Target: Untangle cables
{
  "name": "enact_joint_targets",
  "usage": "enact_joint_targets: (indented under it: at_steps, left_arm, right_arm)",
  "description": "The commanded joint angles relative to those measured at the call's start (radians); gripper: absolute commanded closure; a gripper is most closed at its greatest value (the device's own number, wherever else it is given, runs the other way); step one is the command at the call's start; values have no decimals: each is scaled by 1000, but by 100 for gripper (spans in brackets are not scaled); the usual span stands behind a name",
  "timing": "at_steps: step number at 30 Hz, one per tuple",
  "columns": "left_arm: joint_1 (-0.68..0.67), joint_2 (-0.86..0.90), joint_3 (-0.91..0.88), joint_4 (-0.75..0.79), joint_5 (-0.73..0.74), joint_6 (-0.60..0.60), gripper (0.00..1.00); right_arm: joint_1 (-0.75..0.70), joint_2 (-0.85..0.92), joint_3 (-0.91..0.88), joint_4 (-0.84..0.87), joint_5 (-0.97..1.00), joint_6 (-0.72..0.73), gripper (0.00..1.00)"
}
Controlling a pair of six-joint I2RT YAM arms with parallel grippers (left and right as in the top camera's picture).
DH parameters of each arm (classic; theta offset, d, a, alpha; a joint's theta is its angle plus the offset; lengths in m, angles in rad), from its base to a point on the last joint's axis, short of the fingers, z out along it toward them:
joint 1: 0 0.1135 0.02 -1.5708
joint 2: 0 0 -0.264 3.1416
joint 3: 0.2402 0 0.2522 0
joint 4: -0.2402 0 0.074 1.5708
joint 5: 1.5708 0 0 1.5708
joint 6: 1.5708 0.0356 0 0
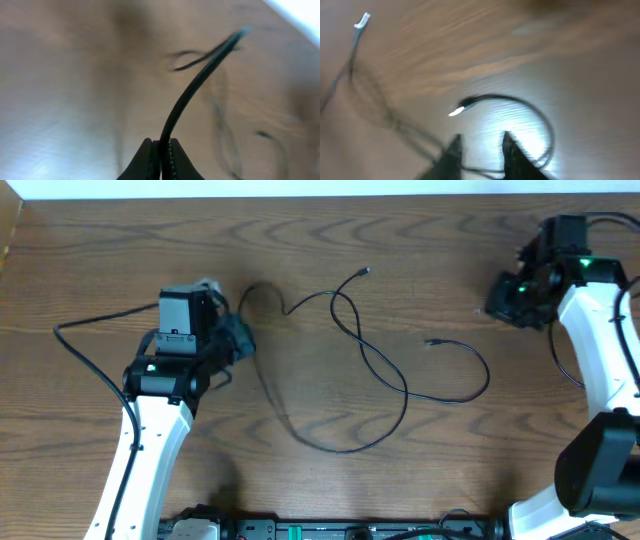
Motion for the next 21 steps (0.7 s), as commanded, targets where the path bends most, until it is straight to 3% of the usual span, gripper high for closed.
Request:
enact_joint_targets:
  at_steps: [1, 3, 5, 9, 13, 15, 21]
  left_arm:
    - [-2, -13, 19, 65, 238, 25, 93]
    - [-2, -12, 18, 53, 181, 25, 93]
    - [-2, -2, 18, -24, 13, 25, 93]
    - [-2, 26, 18, -180, -213, 24, 93]
    - [-2, 53, 18, -226, -219, 24, 92]
    - [-2, 64, 18, -239, -219, 24, 93]
    - [-2, 64, 18, -255, -219, 25, 93]
  right_arm:
    - [71, 6, 0, -20, -240, -215, 59]
    - [134, 6, 0, -37, -274, -291, 50]
    - [209, 6, -7, -29, -218, -352, 42]
    - [354, 7, -72, 103, 4, -359, 37]
    - [463, 7, -184, 335, 86, -368, 31]
    - [526, 7, -270, 537, 127, -368, 27]
    - [595, 7, -405, 806, 222, -367, 23]
